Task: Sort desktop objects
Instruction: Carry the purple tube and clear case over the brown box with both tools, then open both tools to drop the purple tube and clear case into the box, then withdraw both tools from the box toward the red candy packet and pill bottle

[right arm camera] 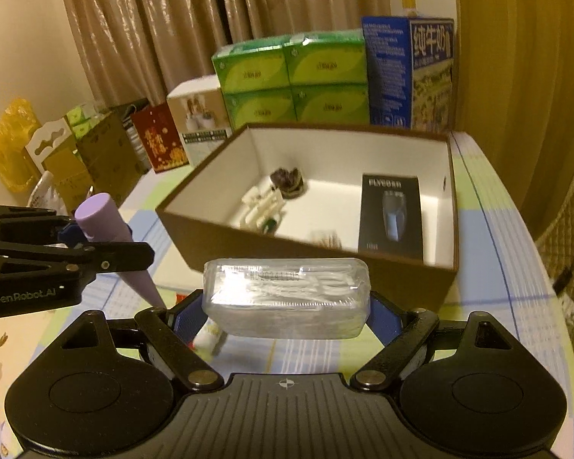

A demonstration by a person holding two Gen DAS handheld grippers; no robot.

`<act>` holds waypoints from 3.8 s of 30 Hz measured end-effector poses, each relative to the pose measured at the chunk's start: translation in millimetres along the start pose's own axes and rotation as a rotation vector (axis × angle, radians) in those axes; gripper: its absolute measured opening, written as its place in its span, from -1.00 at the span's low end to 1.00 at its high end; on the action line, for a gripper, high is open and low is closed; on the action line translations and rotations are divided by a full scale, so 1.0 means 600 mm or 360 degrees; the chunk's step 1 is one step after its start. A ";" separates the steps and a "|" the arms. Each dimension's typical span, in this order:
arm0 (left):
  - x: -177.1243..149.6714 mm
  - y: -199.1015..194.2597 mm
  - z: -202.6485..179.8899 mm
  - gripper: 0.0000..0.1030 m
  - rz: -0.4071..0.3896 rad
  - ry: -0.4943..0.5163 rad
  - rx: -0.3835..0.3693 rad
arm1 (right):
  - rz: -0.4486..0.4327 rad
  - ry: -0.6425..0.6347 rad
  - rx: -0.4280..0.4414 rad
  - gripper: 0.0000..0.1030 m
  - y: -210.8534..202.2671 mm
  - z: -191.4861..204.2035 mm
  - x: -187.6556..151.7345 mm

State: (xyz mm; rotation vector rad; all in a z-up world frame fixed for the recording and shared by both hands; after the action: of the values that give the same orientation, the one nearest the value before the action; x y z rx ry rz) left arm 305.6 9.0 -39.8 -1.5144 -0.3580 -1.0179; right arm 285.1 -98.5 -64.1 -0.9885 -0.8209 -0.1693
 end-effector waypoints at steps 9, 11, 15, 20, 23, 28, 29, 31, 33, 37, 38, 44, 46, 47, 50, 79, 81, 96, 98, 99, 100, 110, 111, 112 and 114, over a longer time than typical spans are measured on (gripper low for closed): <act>0.060 0.036 0.038 -0.48 -0.0071 0.0006 0.0022 | -0.0061 -0.0036 0.0027 0.64 0.029 0.001 0.069; 0.073 0.048 0.049 -0.48 -0.0081 0.0005 0.0026 | -0.0072 -0.0042 0.0032 0.64 0.039 -0.001 0.084; 0.096 0.076 0.069 -0.48 -0.0088 0.0011 0.0033 | -0.0083 -0.0023 0.0037 0.64 0.065 -0.008 0.114; 0.119 0.120 0.091 -0.48 -0.0060 0.0008 0.0016 | -0.0066 -0.0035 0.0040 0.64 0.109 -0.014 0.139; 0.125 0.150 0.102 -0.48 -0.0025 0.0006 -0.0004 | -0.0039 -0.0013 0.0056 0.64 0.136 -0.018 0.148; 0.128 0.202 0.122 -0.48 0.0045 0.0004 -0.0010 | 0.0031 -0.0012 0.0043 0.64 0.201 -0.032 0.167; 0.128 0.213 0.126 -0.48 0.0061 0.0009 -0.0009 | 0.0031 -0.0012 0.0043 0.64 0.201 -0.032 0.167; 0.127 0.232 0.132 -0.48 0.0085 0.0015 -0.0008 | 0.0058 -0.0005 0.0029 0.64 0.221 -0.039 0.174; 0.129 0.251 0.139 -0.48 0.0103 0.0013 -0.0013 | 0.0076 -0.0009 0.0017 0.64 0.239 -0.045 0.179; 0.133 0.287 0.153 -0.48 0.0135 0.0007 -0.0037 | 0.0096 -0.0037 0.0019 0.64 0.269 -0.053 0.189; 0.134 0.297 0.156 -0.48 0.0145 0.0006 -0.0044 | 0.0103 -0.0051 0.0020 0.64 0.277 -0.054 0.191; 0.136 0.346 0.163 -0.48 0.0210 0.0030 -0.0043 | 0.0143 -0.0195 0.0001 0.64 0.323 -0.057 0.200; 0.135 0.360 0.164 -0.48 0.0231 0.0030 -0.0044 | 0.0157 -0.0219 -0.0010 0.64 0.336 -0.060 0.201; 0.134 0.367 0.164 -0.48 0.0241 0.0028 -0.0046 | 0.0163 -0.0227 -0.0014 0.64 0.343 -0.061 0.202; 0.134 0.382 0.165 -0.48 0.0261 0.0018 -0.0050 | 0.0183 -0.0244 -0.0029 0.64 0.360 -0.066 0.205; 0.143 0.438 0.170 -0.40 0.0335 -0.0126 -0.0121 | 0.0126 -0.0188 -0.0109 0.81 0.365 -0.103 0.222; 0.146 0.434 0.170 -0.26 0.0326 -0.0128 -0.0113 | 0.0121 -0.0170 -0.0104 0.81 0.360 -0.104 0.222; 0.125 0.342 0.179 0.39 0.0280 -0.0141 -0.0024 | 0.0121 0.0031 -0.0061 0.92 0.272 -0.097 0.186; 0.121 0.321 0.178 0.46 0.0267 -0.0153 -0.0008 | 0.0115 0.0037 -0.0088 0.96 0.255 -0.094 0.176; 0.119 0.310 0.178 0.51 0.0259 -0.0158 0.0000 | 0.0104 0.0040 -0.0094 0.96 0.247 -0.093 0.171; 0.116 0.298 0.178 0.54 0.0250 -0.0159 0.0007 | 0.0092 0.0047 -0.0095 0.96 0.237 -0.091 0.167; 0.079 0.187 0.169 0.67 0.0213 -0.0195 0.0085 | 0.0056 0.0174 -0.0062 0.96 0.152 -0.067 0.127; 0.072 0.177 0.167 0.67 0.0218 -0.0200 0.0091 | 0.0053 0.0180 -0.0064 0.96 0.144 -0.064 0.124; 0.067 0.168 0.164 0.67 0.0225 -0.0206 0.0098 | 0.0050 0.0183 -0.0064 0.96 0.136 -0.060 0.121; 0.054 0.149 0.158 0.68 0.0233 -0.0208 0.0112 | 0.0053 0.0182 -0.0057 0.96 0.122 -0.051 0.115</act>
State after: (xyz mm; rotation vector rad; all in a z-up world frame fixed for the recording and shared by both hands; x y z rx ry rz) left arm 425.5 64.2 -63.3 -1.5242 -0.3655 -0.7860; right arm 384.4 -66.2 -75.0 -1.0158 -0.6984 -0.2108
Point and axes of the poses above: each gripper's, at about its wrist camera, not at the fingertips, and y roughly the way its jaws point, z to its left, x to its top, the point moved 5 cm from there along y, roughly the way its jaws point, and after that the axes turned 9 degrees about y, right-handed, at the moved point
